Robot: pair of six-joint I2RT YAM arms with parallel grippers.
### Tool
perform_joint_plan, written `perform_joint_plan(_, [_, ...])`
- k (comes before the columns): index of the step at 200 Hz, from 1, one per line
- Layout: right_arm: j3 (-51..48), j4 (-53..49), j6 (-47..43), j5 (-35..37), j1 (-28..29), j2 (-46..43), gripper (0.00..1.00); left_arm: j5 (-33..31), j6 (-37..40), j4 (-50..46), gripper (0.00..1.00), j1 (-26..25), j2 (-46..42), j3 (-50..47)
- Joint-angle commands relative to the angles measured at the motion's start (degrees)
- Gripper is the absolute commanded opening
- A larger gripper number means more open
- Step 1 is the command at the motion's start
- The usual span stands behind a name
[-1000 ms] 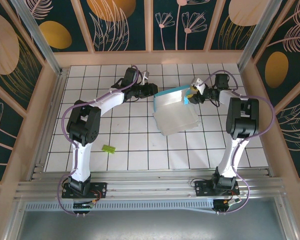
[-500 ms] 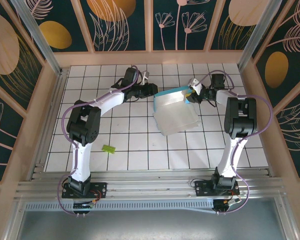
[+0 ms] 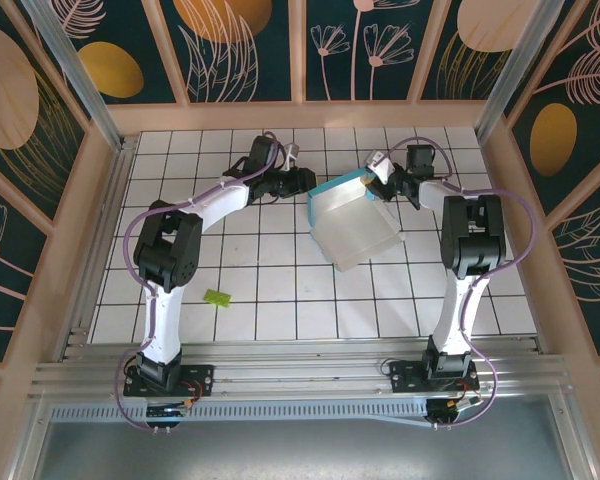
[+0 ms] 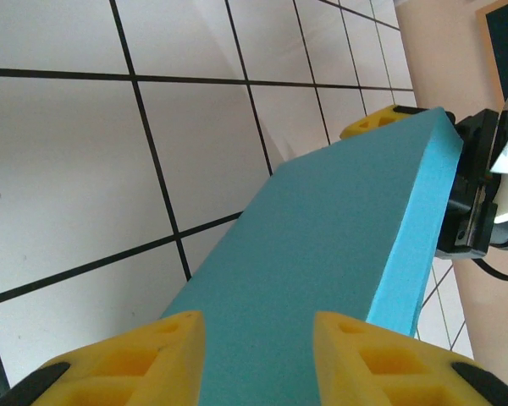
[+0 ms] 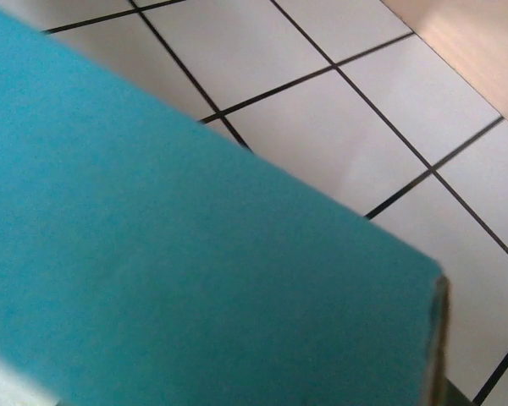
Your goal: Fold the paper box
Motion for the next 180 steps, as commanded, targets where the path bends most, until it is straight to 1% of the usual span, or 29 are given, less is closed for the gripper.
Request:
perform_joint_plan(1, [-1.6,0.2,2.4,8.5,2.1,0.3,0.15,-0.3,0.5,-2.5,0.38,-1.1,0.8,-0.8])
perform_joint_plan(19, [-2.5,1.2,3.8,11.9,2.7,0.3,0.09,-0.3,0.5,-2.3,0.38,-1.3,0.6,-0.7])
perform_joint_plan(57, [-3.1,2.3,7.2,14.7,3.5,0.3,0.05,-0.3,0.3,-2.4,0.38,-1.6,0.5,-0.4])
perform_joint_plan(78, [-2.7,2.1,9.4,14.5,3.8,0.3,0.06,-0.2,0.1,-2.3,0.38,-1.7,0.5,-0.3])
perform_joint_plan(92, [-2.7,1.9,11.1,13.2,3.6,0.0,0.15,-0.2,0.1,-2.3,0.38,-1.8,0.5,-0.4])
perform_joint_plan(103, [-2.9,1.8,12.1,12.4,3.4,-0.4,0.16,-0.4,0.1,-2.4,0.38,-1.8,0.3,-0.3])
perform_joint_plan(113, [-3.4,2.4,13.5,11.6,3.1,-0.9,0.15,-0.5,0.1,-2.4,0.38,-1.8,0.2,-0.5])
perform_joint_plan(126, [-3.5,2.6,14.8,10.6,2.8,-1.0,0.09,-0.5,0.1,-2.5,0.38,-1.8,0.3,-0.5])
perform_joint_plan(155, [-1.9,1.7,17.4,9.7,3.0,0.3,0.04,-0.3,0.0,-2.5,0.38,-2.0,0.3,-0.4])
perform_joint_plan(173, [-1.1,1.7,18.8,9.3,3.2,0.9,0.03,-0.5,0.1,-2.4,0.38,-2.0,0.2,-0.3])
perform_joint_plan(180, [-1.2,2.0,19.2,9.0,3.1,0.8,0.05,-0.5,0.0,-2.5,0.38,-2.1,0.2,-0.2])
